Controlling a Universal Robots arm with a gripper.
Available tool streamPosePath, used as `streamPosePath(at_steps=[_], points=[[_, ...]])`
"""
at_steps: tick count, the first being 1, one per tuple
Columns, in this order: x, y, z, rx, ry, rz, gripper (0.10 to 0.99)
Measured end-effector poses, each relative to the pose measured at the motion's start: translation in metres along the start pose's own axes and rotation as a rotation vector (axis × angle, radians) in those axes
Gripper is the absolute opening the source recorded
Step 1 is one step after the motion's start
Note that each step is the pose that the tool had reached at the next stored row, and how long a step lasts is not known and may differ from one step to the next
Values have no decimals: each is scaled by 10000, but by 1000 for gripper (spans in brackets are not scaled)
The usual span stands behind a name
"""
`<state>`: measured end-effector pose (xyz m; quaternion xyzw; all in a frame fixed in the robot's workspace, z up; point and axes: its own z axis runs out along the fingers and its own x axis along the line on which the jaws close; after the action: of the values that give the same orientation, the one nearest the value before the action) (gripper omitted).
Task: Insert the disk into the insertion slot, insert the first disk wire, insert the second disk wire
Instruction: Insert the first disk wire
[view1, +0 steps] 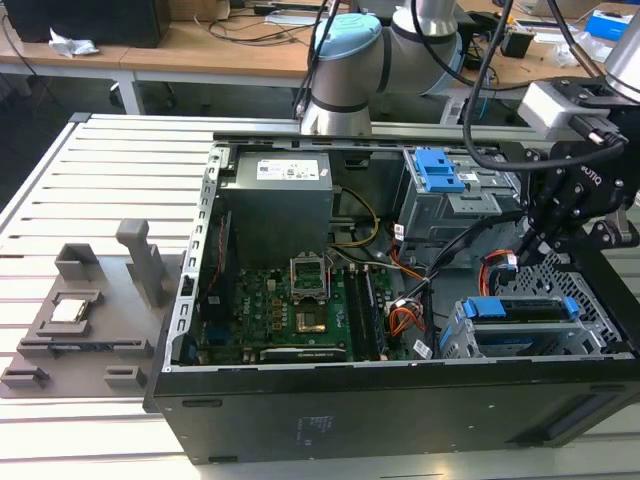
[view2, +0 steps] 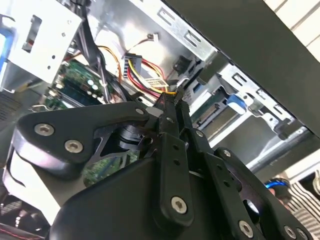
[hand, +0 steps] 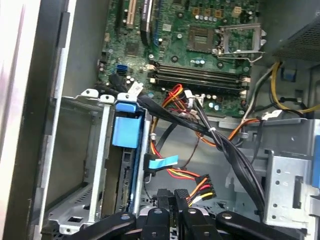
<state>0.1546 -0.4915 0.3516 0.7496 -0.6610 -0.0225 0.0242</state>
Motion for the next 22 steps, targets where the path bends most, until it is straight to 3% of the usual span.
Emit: streamPosePath(at_steps=[2, 4, 7, 13, 22], points=[[26, 3, 0, 13, -110, 27, 165], [103, 13, 2, 26, -223, 41, 165], [213, 27, 4, 34, -282, 46, 165], [415, 53, 6, 35, -285, 47, 165], [562, 72, 7, 34, -285, 48, 165]])
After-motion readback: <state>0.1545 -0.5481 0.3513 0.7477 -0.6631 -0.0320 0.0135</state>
